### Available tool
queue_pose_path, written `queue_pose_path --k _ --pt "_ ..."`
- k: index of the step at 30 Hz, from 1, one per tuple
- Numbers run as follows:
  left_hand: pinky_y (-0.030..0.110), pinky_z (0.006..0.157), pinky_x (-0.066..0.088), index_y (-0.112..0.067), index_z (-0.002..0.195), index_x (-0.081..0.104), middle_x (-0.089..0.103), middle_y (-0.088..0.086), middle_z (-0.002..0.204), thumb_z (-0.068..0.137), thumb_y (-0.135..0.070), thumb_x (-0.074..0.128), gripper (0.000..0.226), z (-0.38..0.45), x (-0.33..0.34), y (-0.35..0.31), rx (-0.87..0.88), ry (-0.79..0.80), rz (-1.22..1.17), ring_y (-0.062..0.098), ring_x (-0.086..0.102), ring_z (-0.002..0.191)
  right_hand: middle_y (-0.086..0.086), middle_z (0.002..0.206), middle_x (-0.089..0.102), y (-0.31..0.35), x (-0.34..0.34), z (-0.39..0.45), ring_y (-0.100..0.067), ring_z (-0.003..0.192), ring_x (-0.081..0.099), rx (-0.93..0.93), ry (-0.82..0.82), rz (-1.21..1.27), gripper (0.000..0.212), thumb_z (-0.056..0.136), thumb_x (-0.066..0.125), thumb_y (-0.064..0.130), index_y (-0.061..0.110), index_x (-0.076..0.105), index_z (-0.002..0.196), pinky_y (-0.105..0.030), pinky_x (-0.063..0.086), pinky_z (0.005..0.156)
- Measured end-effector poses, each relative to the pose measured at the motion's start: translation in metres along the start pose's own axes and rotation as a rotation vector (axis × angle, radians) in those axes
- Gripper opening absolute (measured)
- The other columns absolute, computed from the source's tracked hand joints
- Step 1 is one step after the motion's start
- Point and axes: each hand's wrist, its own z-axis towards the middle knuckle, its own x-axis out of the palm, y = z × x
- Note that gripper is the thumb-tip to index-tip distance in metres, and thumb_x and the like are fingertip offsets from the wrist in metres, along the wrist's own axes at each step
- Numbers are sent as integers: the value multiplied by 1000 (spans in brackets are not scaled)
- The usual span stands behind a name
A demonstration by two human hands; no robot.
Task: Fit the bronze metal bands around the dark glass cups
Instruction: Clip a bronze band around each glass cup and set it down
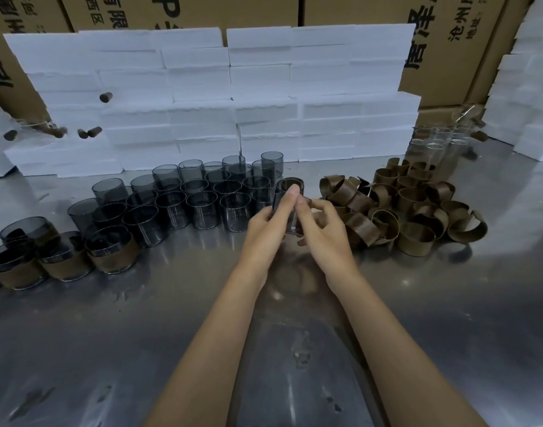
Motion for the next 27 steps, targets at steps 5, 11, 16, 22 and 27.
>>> queue_pose_path --k 5,11,16,22,27 --pt "16 92 51 -45 126 62 66 -33 121 70 -94 52 75 -4 8 -2 3 162 -15 -17 61 107 28 119 70 3 -2 -1 9 116 62 102 191 91 58 73 48 91 59 65 118 -27 47 106" --pt "23 103 45 -25 156 33 51 -10 151 75 -82 58 102 -5 8 4 46 101 81 3 53 132 18 108 74 2 1 -4 11 93 68 38 50 -36 76 85 26 88 40 69 124 -20 59 81" --pt "18 80 49 -21 127 51 59 4 122 70 -68 67 76 -1 12 4 168 -113 46 11 60 103 14 78 77 2 -1 2 2 80 72 22 -82 6 55 106 27 61 39 72 83 -20 57 70" --pt "18 76 48 -17 106 63 66 -1 99 98 -35 66 20 7 3 5 313 -234 5 4 59 85 3 94 74 -5 -2 8 -11 84 67 -84 -121 28 31 110 42 29 26 71 101 -28 59 67" --pt "32 96 51 -20 108 73 76 -4 107 102 -48 54 35 3 1 2 142 -165 -110 6 69 105 8 109 71 1 0 2 8 90 67 1 1 112 38 91 67 55 28 63 118 -22 59 78"
